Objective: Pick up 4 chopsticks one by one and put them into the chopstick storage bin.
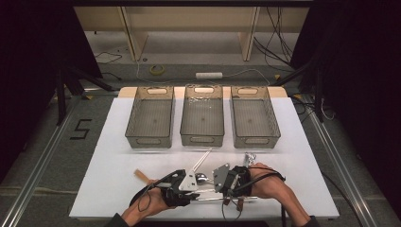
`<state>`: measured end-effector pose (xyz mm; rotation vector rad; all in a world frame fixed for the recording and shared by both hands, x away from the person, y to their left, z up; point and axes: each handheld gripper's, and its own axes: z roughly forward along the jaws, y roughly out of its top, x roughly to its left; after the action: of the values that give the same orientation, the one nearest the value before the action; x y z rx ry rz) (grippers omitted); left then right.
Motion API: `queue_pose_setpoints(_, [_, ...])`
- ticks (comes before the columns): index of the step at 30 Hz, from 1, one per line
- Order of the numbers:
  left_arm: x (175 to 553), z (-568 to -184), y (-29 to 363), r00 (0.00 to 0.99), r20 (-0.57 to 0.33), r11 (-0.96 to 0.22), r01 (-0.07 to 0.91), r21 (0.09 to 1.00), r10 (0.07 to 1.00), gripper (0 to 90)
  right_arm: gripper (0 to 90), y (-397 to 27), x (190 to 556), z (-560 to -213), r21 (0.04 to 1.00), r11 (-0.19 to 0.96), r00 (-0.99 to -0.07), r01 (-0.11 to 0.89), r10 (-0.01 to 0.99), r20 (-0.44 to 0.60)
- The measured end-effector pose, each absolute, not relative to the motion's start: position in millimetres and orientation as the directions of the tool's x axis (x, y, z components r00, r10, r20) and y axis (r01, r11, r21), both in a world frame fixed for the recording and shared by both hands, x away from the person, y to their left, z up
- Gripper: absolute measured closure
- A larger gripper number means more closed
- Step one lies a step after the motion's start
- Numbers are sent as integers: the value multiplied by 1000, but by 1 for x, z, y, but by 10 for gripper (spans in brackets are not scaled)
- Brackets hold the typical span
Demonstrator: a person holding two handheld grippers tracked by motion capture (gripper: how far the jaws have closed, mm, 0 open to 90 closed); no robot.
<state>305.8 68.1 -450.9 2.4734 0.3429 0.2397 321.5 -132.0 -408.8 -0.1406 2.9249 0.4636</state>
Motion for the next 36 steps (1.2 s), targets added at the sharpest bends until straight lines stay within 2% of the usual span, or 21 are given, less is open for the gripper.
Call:
queue_pose_setpoints(8, [304, -448, 69, 962, 87, -790, 159, 592, 259, 812, 849, -133, 320, -409, 302, 941, -976, -154, -97, -198])
queue_pose_setpoints(10, [302, -446, 68, 967, 94, -794, 137, 592, 237, 832, 831, -134, 320, -409, 311, 941, -977, -136, -77, -197])
queue_pose_setpoints(12, [300, -445, 67, 969, 104, -796, 120, 593, 224, 849, 751, -139, 324, -404, 336, 935, -984, -110, -55, -170])
queue_pose_setpoints(13, [299, -444, 67, 967, 110, -796, 120, 593, 228, 849, 751, -139, 324, -404, 336, 935, -984, -110, -55, -170])
queue_pose_setpoints(15, [299, -443, 68, 966, 112, -793, 121, 597, 231, 851, 655, -143, 326, -401, 367, 925, -986, -97, -39, -163])
queue_pose_setpoints(20, [303, -442, 73, 958, 121, -788, 139, 599, 261, 851, 513, -151, 328, -393, 474, 881, -984, -14, 71, -162])
queue_pose_setpoints(23, [306, -442, 79, 948, 119, -774, 164, 612, 295, 851, 492, -158, 330, -389, 539, 842, -978, 17, 127, -168])
queue_pose_setpoints(24, [307, -441, 80, 944, 116, -767, 175, 617, 309, 851, 454, -162, 329, -388, 579, 814, -970, 45, 175, -171])
queue_pose_setpoints(31, [313, -438, 90, 921, 106, -734, 225, 641, 375, 851, 379, -174, 328, -391, 662, 742, -947, 104, 277, -161])
queue_pose_setpoints(36, [317, -434, 99, 898, 97, -695, 259, 671, 429, 851, 373, -183, 324, -397, 732, 663, -930, 160, 349, -113])
